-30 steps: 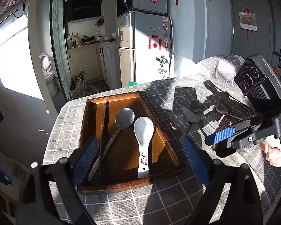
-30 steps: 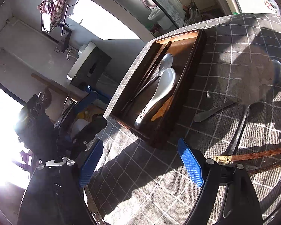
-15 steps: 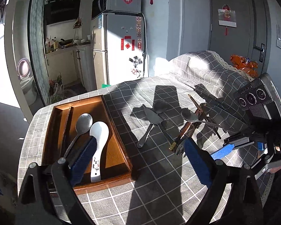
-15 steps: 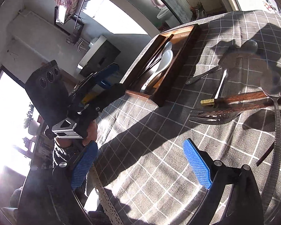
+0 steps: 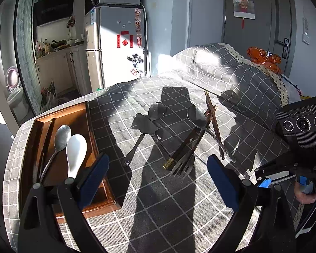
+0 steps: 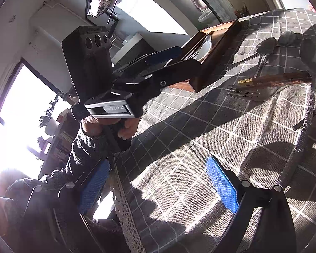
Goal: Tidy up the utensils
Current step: 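Move the right tool back over the utensil pile, then grasp a second metal spoon with the right gripper and place it in the tray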
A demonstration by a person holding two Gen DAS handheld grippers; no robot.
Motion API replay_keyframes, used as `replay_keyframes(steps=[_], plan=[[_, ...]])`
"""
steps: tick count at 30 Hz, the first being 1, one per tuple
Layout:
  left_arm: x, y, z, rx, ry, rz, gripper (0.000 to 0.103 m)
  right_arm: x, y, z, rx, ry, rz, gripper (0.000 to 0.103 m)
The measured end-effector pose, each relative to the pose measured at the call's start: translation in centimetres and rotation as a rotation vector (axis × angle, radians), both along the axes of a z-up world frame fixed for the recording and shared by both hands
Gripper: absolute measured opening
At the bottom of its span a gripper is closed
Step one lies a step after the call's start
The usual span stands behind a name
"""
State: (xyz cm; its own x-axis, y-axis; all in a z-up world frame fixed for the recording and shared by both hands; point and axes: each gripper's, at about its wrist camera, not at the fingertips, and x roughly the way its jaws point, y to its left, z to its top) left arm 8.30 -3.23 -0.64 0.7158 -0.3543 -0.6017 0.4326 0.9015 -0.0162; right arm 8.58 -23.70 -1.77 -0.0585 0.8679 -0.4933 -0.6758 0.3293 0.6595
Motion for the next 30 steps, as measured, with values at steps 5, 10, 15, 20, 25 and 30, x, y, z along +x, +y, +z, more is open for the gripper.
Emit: replay_keyframes(steps=[5, 10, 15, 20, 25, 30], plan=[[0.9, -0.5, -0.8, 0.002, 0.046, -0.022, 0.096, 2.1, -3.8, 3.6, -0.091, -0.141, -0.197, 0.095], [0.6, -3.3, -2.4, -0.035, 0.140, -0.098, 0.096, 7.1, -5.7, 5.5, -0.240, -0.262, -0.348, 0.095], [0.0, -6.4, -3.2, -0.015, 0.180, -0.114, 0.096, 12.8, -5.9, 3.9, -0.434, -0.322, -0.438, 0.092], [0.5, -7.5, -3.8, -0.015, 0.196, -0.095, 0.096, 16.3, -5.6, 1.0, -0.486, -0.290, -0.431, 0.090], [1.0, -8.0, -4.4, -0.023, 0.208, -0.093, 0.096, 17.9, -5.2, -1.3, -0.438, -0.202, -0.373, 0.063], [1.3, -8.5, -4.8, -0.014, 0.205, -0.104, 0.096, 17.4, -5.0, -1.3, -0.404, -0.173, -0.375, 0.010]])
